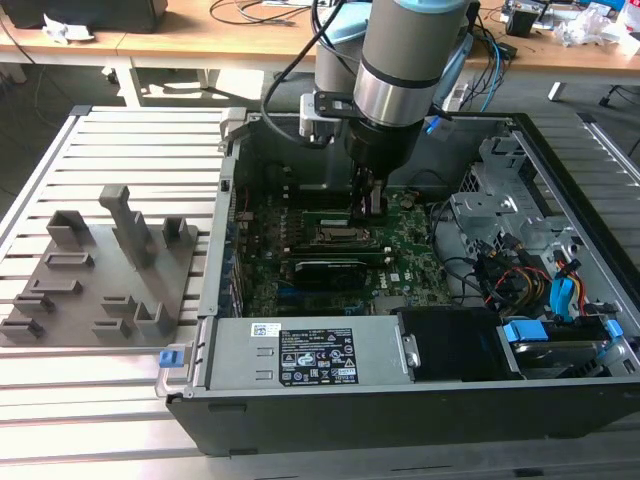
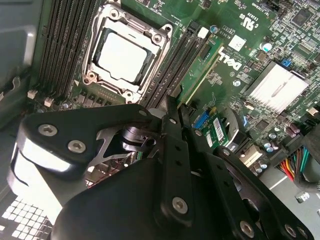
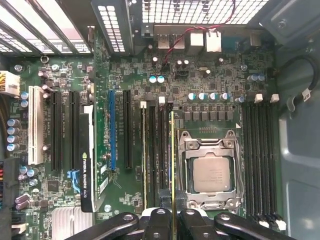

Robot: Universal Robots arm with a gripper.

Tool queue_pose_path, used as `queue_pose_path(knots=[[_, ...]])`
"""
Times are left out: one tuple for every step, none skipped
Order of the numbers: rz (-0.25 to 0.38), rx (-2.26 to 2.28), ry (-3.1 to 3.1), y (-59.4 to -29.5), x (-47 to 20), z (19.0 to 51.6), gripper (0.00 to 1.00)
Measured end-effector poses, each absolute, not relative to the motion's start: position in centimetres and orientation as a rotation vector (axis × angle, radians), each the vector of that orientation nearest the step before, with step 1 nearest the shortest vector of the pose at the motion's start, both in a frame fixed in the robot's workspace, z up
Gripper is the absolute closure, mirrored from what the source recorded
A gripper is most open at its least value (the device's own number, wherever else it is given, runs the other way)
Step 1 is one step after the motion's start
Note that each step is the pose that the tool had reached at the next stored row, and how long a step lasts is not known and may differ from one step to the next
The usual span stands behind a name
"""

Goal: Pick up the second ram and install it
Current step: 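Insert the second ram into the second slot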

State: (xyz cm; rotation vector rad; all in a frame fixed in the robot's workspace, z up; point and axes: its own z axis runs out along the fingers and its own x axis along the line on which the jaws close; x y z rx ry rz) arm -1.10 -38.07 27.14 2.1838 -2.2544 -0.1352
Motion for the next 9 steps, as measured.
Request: queue_pose_path(knots=[[-0.135, 2.184, -2.254, -38.07, -1.10, 27.08, 0.86], [-0.135, 2.184, -2.254, -38.07, -1.10, 27.02, 0.86], [-0.135, 2.184, -2.254, -38.07, -1.10, 26.94, 0.86], [-0.135, 2.184, -2.254, -38.07, -1.10, 26.90, 0.86], [-0.135, 2.184, -2.254, -38.07, -1.10, 26.76, 0.86], [-0.135, 2.184, -2.254, -38.07, -1.10, 26.68, 0.86], [-0.135, 2.184, -2.254, -38.07, -1.11, 26.59, 0.86], [-0.135, 2.184, -2.254, -38.07, -1.12, 26.44, 0.86], [-0.135, 2.184, -2.255, -38.08, -1.14, 26.27, 0.86]])
